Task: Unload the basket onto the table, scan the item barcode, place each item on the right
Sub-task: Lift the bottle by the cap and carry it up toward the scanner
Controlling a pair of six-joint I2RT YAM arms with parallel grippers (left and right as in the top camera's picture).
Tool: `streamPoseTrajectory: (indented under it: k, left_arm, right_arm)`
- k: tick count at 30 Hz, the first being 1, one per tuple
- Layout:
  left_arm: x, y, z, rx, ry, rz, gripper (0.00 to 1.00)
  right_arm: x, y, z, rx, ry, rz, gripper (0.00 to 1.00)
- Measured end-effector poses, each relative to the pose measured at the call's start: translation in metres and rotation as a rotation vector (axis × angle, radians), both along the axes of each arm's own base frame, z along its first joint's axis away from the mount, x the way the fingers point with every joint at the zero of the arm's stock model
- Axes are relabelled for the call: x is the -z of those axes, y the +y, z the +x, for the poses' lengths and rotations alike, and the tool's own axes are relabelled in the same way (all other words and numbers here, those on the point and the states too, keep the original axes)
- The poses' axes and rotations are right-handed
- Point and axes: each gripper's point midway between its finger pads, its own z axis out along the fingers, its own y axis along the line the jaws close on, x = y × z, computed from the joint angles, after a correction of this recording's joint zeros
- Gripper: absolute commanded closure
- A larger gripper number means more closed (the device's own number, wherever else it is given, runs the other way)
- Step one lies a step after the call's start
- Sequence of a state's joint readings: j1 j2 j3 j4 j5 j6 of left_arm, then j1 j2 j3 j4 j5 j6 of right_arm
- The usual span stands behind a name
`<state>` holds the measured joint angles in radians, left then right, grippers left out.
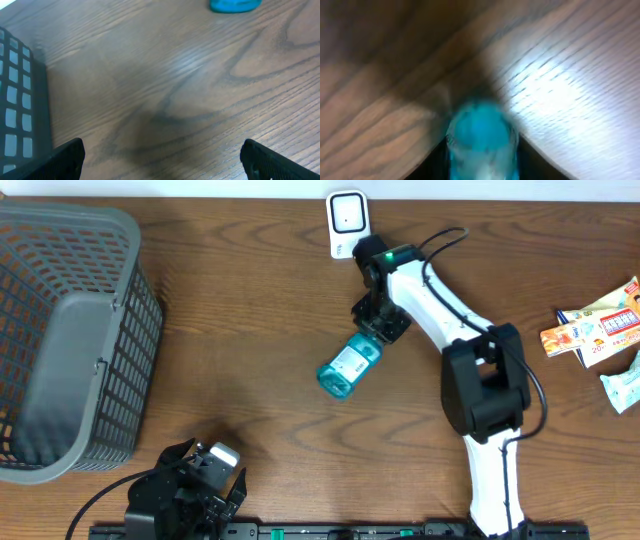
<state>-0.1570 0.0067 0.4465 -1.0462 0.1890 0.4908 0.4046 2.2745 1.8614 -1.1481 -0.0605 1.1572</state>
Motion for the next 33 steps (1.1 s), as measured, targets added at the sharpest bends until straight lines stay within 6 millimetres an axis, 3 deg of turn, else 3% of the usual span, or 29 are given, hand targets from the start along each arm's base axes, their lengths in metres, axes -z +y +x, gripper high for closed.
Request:
streamPoseTrajectory:
  k: [2,5,7,11,18,23,30,33]
  left_arm:
    - [0.0,0.0,0.0,0.0,0.0,0.0,0.01]
    - [0.0,0.0,0.0,0.0,0.0,0.0,0.01]
    - [0.0,0.0,0.0,0.0,0.0,0.0,0.01]
    - [0.0,0.0,0.0,0.0,0.0,0.0,0.01]
    - [0.0,0.0,0.0,0.0,0.0,0.0,0.01]
    - [0.0,0.0,0.0,0.0,0.0,0.0,0.01]
    - [0.0,0.0,0.0,0.0,0.0,0.0,0.01]
    - [0.0,0.0,0.0,0.0,0.0,0.0,0.01]
  right_arm:
    - [-0.02,-0.001,0.003,-0.02,-0.043,0.003,0.42]
    - [-0.049,-0.001,0.004,-0.036,-0.103,0.016,0.18]
    - [-0.076,-0.001,-0.001,-0.055,-0.145,0.025,0.13]
    - [-0.091,-0.004,-0.016,-0.07,-0.127,0.014,0.01]
    - [-0.071,0.012,-0.024,-0.115,-0.087,-0.009,0.01]
    - [-0.029,0.034,-0.024,-0.161,-0.046,-0.026,0.01]
    - [0.022,0.027,-0.035,-0.157,0.077,-0.072,0.01]
    - [0.023,0.029,-0.035,-0.155,0.08,-0.059,0.01]
